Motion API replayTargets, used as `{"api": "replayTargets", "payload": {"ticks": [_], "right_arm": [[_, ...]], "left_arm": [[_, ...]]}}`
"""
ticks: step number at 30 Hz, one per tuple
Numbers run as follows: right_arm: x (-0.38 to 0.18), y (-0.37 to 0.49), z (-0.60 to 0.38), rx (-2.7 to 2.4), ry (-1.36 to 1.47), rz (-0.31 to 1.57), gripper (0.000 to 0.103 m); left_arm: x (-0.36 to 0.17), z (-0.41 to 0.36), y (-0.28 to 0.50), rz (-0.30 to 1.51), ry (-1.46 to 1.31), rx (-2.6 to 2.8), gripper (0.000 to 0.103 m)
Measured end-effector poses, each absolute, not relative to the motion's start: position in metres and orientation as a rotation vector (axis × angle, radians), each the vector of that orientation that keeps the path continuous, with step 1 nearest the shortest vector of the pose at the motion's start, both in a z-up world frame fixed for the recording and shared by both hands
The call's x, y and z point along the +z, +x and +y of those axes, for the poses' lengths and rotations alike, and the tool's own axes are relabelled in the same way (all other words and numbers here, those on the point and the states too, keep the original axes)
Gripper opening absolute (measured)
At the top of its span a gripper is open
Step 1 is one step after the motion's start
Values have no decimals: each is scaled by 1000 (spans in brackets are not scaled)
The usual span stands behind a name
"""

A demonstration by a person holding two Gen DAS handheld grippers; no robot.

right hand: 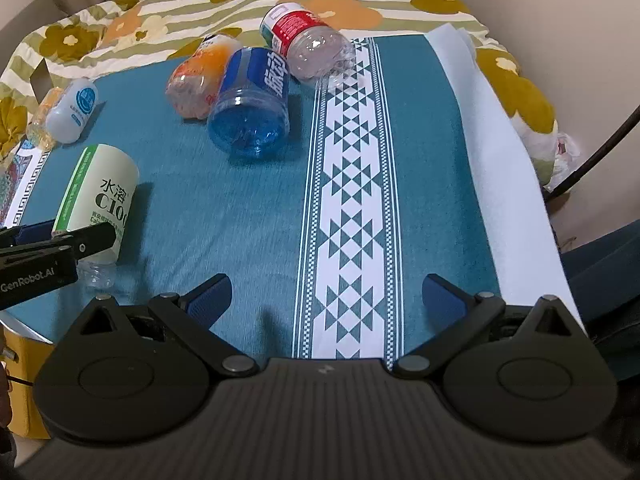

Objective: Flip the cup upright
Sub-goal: 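Close the left gripper on the cup and lift it off the cloth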

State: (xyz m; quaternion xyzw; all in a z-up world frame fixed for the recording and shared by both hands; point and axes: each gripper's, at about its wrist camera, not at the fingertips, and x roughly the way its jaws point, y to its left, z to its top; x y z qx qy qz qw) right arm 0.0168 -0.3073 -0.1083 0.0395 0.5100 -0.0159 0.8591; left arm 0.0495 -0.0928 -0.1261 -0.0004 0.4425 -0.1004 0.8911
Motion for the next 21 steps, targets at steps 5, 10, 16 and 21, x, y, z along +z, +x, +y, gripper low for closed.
{"api": "replayTargets", "payload": {"ticks": [5,10,16,21], "right_arm": [[-108,16,-303,-27,79,1067,103],[-105,16,-300,-23,72,1062,103],[-85,19,-301,-1,101,1045,103],[-47,32,-299,48,104,1007,103]], "left_arm": [[-126,-94,48,913,16,-215,70],[-125,-96,51,922,26,-214,78],[-102,-96,52,932,73,-165,95],[-66,-71,42,921,-30,-108,103]]}}
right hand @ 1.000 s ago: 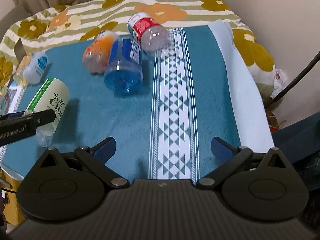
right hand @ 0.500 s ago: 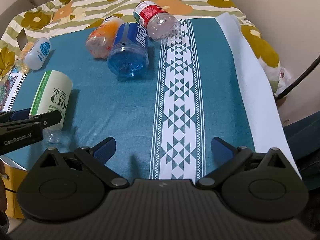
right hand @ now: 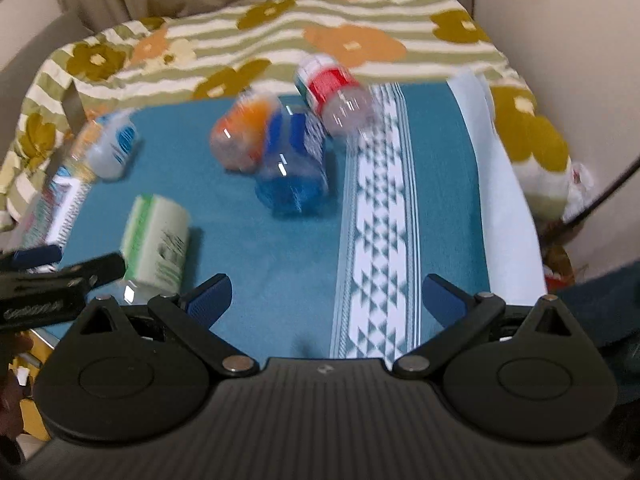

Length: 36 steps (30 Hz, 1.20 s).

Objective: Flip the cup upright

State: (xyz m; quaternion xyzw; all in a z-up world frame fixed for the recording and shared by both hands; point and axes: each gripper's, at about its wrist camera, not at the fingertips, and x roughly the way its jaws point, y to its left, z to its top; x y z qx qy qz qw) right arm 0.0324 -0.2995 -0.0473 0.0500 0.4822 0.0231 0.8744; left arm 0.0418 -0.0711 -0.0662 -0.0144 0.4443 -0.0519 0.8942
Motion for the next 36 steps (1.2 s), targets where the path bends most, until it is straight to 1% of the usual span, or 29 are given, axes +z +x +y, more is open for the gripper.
{"api": "replayTargets", "payload": {"ticks": [4,8,14,25,31,33,34,36], "right_arm": [[-29,50,-286,114,106,1024,103],[-30,66,-260,161,117,1086,103],[-45,96,-216,209,78,1189,103],[-94,164,-170,232,189,1360,103],[-110,174,-158,227,206,1417,93],[-115,175,-156,223,213,1430,86],[-118,176,-156,223,223,1439,78],[-122,177,-157,225,248,1451,77]], "left_arm": [[-47,-49,40,921,-6,-32,103],[-41,-25,40,932,17,-11,103],[-46,11,35,945,41,-36,103],[-61,60,36,965,41,-35,103],[-72,81,38,996,-9,-25,103],[-72,85,39,998,-20,-23,103],[-72,86,38,998,-22,-22,103],[-72,87,38,996,-22,-23,103]]}}
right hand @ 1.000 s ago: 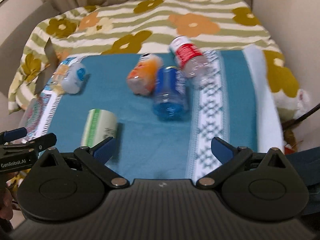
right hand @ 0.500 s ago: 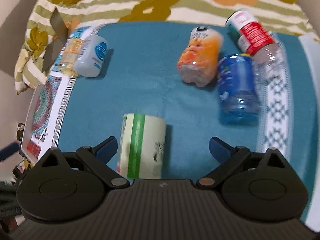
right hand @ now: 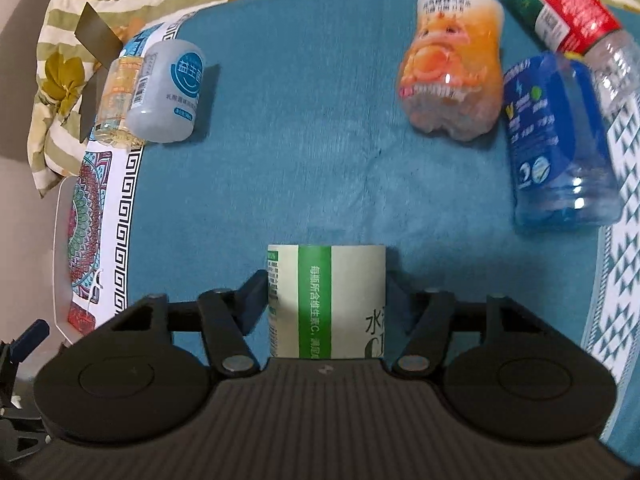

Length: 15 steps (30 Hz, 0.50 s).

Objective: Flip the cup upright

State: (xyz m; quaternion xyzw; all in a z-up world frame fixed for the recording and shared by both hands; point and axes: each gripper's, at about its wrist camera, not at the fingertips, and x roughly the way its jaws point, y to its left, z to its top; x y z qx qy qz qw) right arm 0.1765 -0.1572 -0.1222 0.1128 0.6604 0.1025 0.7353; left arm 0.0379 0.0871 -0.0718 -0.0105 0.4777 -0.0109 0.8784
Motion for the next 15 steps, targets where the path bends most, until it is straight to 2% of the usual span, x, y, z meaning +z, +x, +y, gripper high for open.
{"api": "replayTargets", "payload": {"ticks": [15], "right_arm": [[-104,163,-161,241,248,1387,72]], "left_arm": [[-60,84,35,972,-26,-40,103]]}}
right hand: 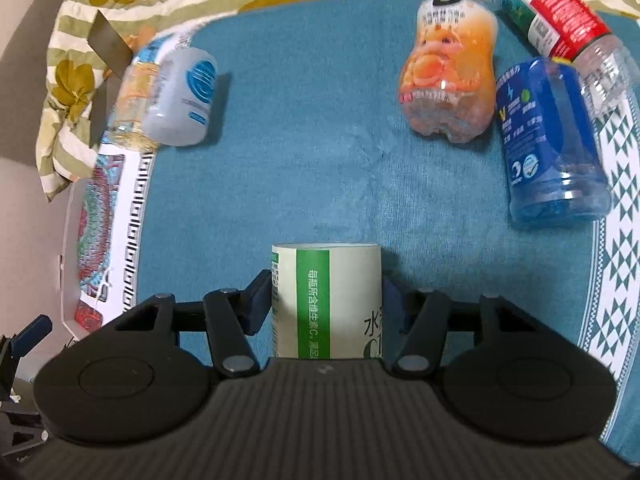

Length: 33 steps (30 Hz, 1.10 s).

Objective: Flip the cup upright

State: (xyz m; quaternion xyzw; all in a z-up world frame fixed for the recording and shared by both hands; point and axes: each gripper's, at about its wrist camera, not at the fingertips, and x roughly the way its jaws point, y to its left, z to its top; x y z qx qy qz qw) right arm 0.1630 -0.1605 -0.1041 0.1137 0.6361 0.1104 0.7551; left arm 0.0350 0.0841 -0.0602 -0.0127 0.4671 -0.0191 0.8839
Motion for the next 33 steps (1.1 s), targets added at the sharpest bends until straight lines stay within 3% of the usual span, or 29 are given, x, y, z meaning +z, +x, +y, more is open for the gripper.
{"api": "replayTargets", "payload": {"ticks": [4,7,17,25,33], "right_arm": [[-75,145,-166,227,313,1258,72],[-58,118,-167,151,332,1042,74],[-91,74,-149,-2,212,513,74],[-118,70,-140,-37,184,440,75],[-115,47,-137,-5,146,484,75]], "left_arm": [[-54,84,34,958,-16,-46,103],[-53,83,35,947,-9,-56,103],[-66,79,30,918,73,-62,103],[-76,77,19,923,142,-73,103],[-75,68,17,916,152,-101,103]]}}
